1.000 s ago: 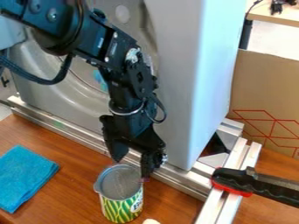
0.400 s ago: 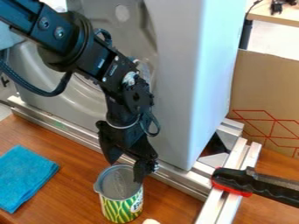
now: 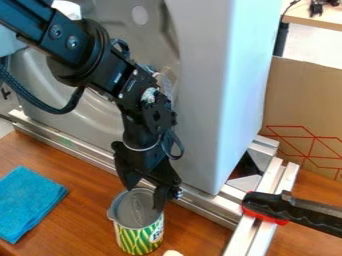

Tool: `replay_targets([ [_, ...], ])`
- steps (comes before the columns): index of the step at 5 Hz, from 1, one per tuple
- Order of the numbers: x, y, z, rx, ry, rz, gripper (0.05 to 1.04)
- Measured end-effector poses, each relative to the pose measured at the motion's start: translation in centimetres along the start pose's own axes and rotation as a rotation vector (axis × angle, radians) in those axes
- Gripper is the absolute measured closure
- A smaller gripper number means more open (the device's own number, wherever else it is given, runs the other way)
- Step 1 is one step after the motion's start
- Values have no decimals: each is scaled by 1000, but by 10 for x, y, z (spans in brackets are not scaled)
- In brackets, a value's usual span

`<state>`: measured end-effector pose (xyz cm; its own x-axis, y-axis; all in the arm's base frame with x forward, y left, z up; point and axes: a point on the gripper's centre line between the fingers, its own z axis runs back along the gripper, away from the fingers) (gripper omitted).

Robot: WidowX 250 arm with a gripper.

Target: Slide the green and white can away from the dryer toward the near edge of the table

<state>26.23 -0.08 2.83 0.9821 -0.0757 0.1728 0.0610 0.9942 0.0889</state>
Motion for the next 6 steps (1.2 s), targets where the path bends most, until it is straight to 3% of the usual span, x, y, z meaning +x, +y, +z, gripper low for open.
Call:
replay_targets([
  [1, -7, 3, 0, 22, 3, 23, 83],
  [3, -49, 13, -1, 98, 78, 91, 83],
  [5, -73, 15, -3, 114, 125, 116, 83],
  [6, -85, 13, -3, 110, 180, 140, 83],
])
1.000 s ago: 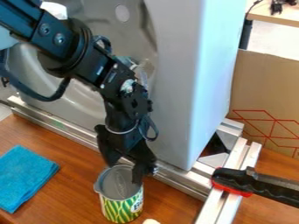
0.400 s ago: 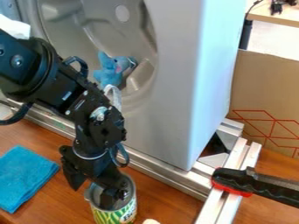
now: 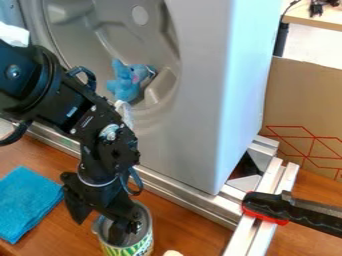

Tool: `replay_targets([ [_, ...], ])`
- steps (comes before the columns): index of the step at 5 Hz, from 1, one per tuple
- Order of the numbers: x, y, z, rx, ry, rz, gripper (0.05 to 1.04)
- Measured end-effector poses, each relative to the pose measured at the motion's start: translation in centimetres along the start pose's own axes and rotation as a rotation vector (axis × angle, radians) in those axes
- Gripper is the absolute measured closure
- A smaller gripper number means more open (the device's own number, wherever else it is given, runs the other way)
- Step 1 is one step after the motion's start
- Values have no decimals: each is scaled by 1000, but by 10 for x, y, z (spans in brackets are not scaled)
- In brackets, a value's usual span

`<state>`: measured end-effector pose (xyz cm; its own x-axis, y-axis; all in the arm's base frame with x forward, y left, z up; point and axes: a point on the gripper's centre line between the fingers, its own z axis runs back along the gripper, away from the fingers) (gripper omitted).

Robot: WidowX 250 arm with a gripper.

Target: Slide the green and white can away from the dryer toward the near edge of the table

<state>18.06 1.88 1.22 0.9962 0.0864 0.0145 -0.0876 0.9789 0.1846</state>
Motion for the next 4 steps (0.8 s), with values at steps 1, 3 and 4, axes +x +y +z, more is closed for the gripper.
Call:
replay_targets([
  [1, -23, 1, 1, -2, 102, 10, 83],
  [3, -56, 1, 8, 9, 278, 26, 83],
  [4, -41, 3, 10, -12, 213, 23, 83],
])
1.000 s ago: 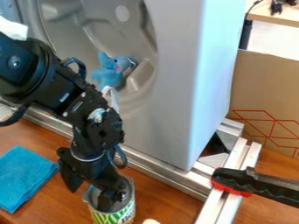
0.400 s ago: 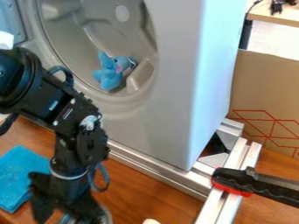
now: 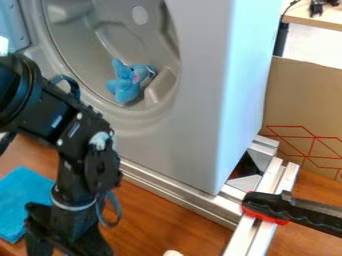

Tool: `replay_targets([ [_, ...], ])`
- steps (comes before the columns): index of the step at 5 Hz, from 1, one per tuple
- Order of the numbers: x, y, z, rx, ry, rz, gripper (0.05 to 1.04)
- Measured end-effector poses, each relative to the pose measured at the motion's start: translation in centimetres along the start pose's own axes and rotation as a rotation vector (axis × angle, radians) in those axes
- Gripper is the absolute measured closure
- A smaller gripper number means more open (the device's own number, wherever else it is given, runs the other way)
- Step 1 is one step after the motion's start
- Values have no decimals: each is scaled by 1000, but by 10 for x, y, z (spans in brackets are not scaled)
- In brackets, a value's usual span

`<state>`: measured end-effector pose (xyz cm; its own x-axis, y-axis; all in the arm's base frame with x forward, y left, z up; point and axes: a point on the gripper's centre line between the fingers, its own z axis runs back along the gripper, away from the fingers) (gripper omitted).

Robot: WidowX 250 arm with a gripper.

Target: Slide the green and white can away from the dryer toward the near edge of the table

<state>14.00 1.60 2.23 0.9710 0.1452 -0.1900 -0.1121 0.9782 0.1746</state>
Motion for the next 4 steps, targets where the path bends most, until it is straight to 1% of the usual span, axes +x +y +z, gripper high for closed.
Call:
replay_targets([
  [1, 27, 15, 20, -27, -114, 38, 83],
  [2, 36, 25, 43, -63, -194, 33, 83],
  [3, 38, 20, 63, -177, -219, -56, 83],
  [4, 32, 15, 72, -154, -170, -119, 83],
])
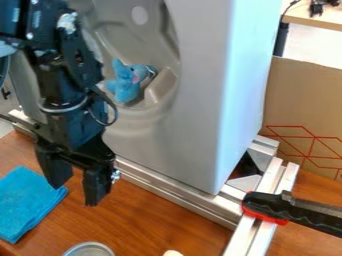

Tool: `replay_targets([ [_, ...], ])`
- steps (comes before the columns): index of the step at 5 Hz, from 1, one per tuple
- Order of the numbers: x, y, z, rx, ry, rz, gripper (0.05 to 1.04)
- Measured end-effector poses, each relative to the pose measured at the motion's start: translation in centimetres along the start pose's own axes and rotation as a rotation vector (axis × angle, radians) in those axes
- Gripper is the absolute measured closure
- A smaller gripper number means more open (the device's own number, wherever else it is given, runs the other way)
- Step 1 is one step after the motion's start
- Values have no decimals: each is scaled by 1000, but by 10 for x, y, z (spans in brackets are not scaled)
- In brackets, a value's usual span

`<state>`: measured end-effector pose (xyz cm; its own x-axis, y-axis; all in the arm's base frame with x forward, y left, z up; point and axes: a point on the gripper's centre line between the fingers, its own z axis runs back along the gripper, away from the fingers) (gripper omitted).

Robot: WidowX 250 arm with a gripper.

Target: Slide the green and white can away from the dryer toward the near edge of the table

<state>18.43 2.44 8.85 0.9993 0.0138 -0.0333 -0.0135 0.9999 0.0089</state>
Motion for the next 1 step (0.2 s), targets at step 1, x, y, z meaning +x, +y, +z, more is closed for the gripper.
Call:
replay_targets([
  [1, -4, -6, -6, 79, 58, 0, 83],
])
